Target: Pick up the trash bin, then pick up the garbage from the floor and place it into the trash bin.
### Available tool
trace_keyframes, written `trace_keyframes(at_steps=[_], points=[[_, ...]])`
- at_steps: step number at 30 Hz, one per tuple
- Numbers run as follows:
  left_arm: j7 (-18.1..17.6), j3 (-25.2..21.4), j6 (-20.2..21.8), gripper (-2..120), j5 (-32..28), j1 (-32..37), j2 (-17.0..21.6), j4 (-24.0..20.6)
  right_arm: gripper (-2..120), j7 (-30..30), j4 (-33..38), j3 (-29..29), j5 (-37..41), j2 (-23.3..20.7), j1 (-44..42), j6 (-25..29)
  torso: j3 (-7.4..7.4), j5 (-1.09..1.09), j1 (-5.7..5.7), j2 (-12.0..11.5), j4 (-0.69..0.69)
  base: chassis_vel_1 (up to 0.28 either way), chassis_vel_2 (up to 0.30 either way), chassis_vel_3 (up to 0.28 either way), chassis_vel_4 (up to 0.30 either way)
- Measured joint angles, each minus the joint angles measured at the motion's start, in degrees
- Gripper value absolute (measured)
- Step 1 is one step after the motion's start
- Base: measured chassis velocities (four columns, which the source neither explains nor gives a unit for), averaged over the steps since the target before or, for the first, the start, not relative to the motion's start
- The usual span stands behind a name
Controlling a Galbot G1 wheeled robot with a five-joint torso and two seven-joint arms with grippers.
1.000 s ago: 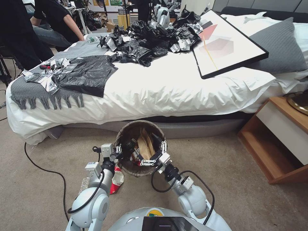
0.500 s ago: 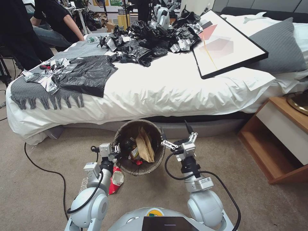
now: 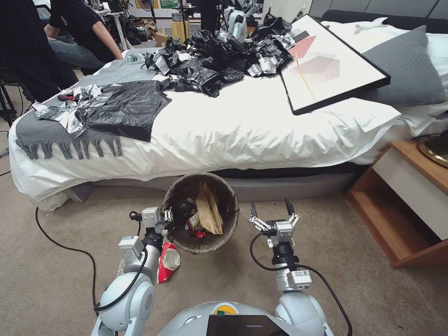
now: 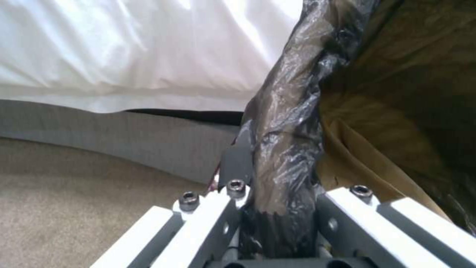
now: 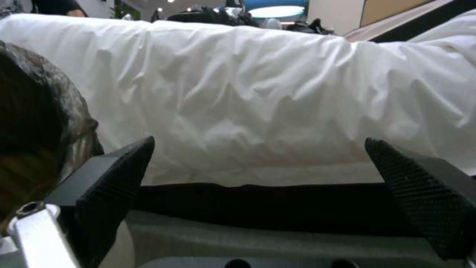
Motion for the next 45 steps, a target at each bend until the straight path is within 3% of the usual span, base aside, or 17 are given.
trace_keyframes(at_steps=[24, 45], points=[[0.2, -0.3, 0.0, 2, -0.6, 0.0, -0.1, -0.4, 100, -0.3, -1.9, 1.1, 1.9, 0.1, 0.9, 0.9, 0.0, 0.0, 0.0, 0.0, -0.01, 0.01, 0.015, 0.011, 0.013], [0.2, -0.4, -0.1, 2, -0.6, 0.0, -0.4, -0.4, 100, -0.5, -1.5, 1.2, 2.8, 0.1, 1.7, 0.1, 0.0, 0.0, 0.0, 0.0, -0.01, 0.102, 0.11, 0.108, 0.113]])
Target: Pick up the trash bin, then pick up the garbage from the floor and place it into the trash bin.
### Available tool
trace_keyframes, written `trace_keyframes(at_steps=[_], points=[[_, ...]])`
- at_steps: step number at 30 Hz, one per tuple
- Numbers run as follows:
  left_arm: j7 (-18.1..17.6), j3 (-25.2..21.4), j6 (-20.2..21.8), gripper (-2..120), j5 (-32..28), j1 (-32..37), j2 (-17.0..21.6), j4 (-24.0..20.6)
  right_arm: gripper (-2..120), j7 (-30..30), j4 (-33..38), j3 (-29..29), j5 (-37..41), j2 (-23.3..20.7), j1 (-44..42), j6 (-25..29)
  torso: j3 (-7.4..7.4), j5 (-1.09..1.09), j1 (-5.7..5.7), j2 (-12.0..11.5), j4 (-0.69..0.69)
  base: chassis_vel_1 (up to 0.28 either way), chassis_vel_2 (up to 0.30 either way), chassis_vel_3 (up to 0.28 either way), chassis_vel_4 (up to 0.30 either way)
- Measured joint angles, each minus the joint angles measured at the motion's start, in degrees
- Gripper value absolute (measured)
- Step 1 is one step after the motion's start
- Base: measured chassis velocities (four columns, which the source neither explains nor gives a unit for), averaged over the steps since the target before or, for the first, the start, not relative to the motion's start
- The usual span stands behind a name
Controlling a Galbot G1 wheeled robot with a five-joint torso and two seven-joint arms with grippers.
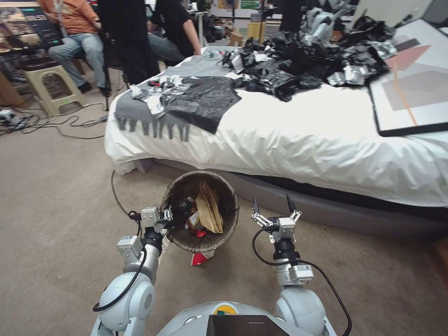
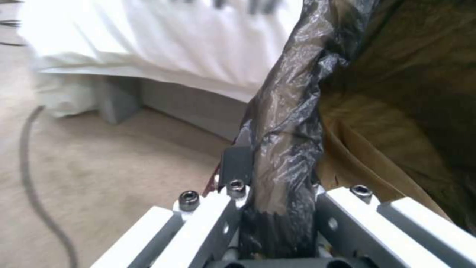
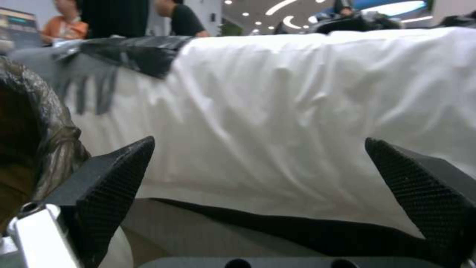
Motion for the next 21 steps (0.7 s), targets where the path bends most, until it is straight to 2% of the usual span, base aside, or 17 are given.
trace_keyframes(at_steps=[21], points=[[0.0, 0.0, -0.2, 2, 0.0, 0.1, 0.3, -0.1, 100, -0.1, -0.4, 0.4, 0.1, -0.2, -0.1, -0.1, 0.0, 0.0, 0.0, 0.0, 0.0, 0.122, 0.124, 0.124, 0.125]])
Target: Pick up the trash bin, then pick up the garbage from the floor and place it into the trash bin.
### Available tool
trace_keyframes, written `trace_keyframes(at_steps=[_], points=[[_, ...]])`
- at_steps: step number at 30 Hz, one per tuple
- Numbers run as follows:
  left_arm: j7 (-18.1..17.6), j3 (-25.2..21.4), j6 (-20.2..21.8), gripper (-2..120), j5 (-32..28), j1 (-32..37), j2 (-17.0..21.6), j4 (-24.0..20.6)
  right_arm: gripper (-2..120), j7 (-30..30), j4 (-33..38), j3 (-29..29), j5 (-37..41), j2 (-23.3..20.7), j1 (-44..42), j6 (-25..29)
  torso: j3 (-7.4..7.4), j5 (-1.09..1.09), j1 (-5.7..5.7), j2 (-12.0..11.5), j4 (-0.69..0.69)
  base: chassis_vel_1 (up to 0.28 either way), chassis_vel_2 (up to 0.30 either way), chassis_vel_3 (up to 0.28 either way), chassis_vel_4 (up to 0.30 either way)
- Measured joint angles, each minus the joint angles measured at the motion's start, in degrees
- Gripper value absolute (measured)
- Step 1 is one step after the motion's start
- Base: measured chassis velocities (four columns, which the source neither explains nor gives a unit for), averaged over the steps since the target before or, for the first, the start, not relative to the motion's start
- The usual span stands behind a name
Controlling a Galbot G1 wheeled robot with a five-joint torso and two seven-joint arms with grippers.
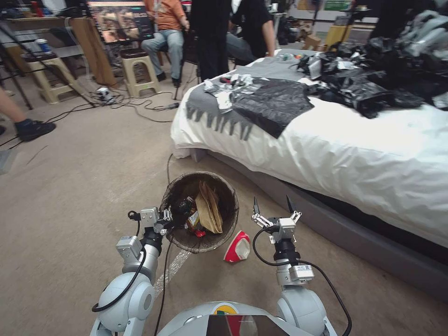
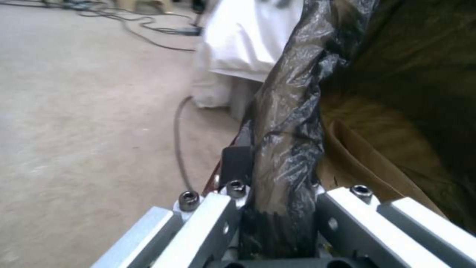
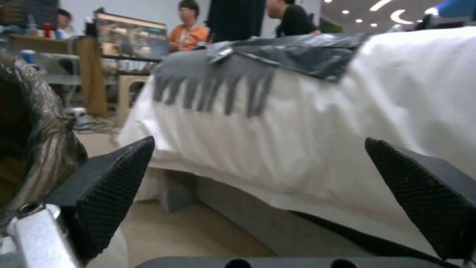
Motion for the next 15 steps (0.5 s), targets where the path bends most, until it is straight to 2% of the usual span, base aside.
trace_keyframes(at_steps=[7, 15], points=[[0.2, 0.0, -0.8, 2, 0.1, 0.0, 0.0, 0.3, 100, 0.0, 0.1, 0.1, 0.0, 0.0, 0.1, 0.0, 0.0, 0.0, 0.0, 0.0, 0.02, 0.122, 0.116, 0.096, 0.094], [0.2, 0.1, -0.9, 2, 0.2, -0.1, 0.0, 0.4, 100, 0.0, 0.0, 0.2, 0.0, 0.0, 0.1, 0.0, 0.0, 0.0, 0.0, 0.0, 0.0, 0.013, 0.019, 0.026, 0.01]])
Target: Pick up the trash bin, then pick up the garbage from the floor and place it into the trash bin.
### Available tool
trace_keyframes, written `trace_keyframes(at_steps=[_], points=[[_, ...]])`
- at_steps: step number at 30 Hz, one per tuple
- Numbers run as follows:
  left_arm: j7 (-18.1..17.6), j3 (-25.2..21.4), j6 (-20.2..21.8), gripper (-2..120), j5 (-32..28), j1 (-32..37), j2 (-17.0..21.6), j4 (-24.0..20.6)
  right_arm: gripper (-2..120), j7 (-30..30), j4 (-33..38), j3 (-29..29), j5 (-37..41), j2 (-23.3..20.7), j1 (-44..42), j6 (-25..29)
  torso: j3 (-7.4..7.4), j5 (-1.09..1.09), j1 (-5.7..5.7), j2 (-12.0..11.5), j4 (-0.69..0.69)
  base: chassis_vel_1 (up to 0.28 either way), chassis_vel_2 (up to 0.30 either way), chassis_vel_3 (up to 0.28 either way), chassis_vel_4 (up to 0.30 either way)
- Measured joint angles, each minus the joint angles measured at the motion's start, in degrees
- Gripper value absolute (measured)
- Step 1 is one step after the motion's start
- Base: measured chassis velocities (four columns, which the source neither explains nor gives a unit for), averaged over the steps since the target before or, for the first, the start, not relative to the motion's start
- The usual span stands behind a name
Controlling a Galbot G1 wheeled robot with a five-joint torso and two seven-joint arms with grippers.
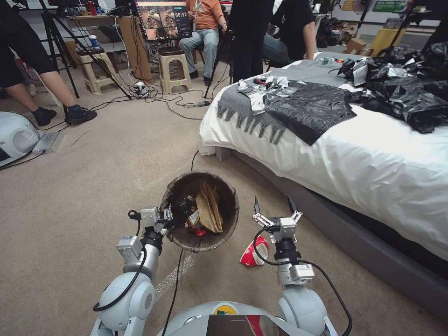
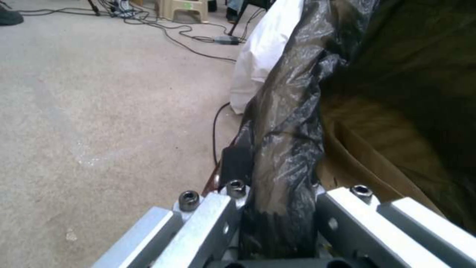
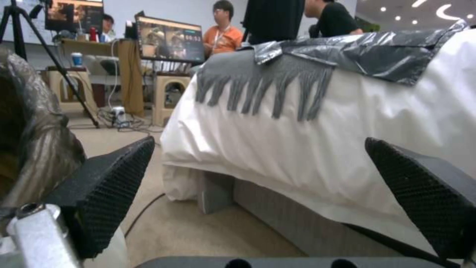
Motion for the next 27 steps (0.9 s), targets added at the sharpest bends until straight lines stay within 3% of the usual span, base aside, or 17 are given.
trace_keyframes(at_steps=[11, 13, 15, 20, 27], points=[[0.1, 0.0, -0.2, 2, 0.0, 0.0, 0.0, 0.1, 100, -0.1, -0.1, 0.2, 1.1, -0.1, 0.3, -1.1, 0.0, 0.0, 0.0, 0.0, 0.0, 0.0, 0.0, 0.0, 0.0], [0.1, -0.2, -0.2, 2, 0.0, 0.0, 0.0, 0.0, 100, 0.7, -0.1, 0.1, 7.7, -1.1, 1.1, -10.6, 0.0, 0.0, 0.0, 0.0, 0.0, 0.0, 0.0, 0.0, 0.0], [0.1, -0.2, -0.2, 2, 0.0, 0.0, 0.0, -0.1, 100, 0.9, -0.7, 0.2, 8.4, -1.2, 1.6, -11.8, 0.0, 0.0, 0.0, 0.0, 0.01, 0.0, 0.0, 0.0, 0.0], [0.1, -0.4, -0.3, 2, 0.0, 0.1, -0.1, -0.2, 100, 2.0, -7.1, 0.4, 16.0, -2.0, 6.3, -24.6, 0.0, 0.01, 0.0, 0.0, 0.01, 0.0, 0.0, 0.0, 0.0], [0.1, -0.5, -0.3, 2, 0.0, 0.2, -0.2, -0.1, 100, 2.3, -15.8, -0.3, 22.1, -2.1, 10.8, -31.0, 0.0, 0.0, 0.0, 0.0, 0.0, 0.0, 0.0, 0.0, 0.0]])
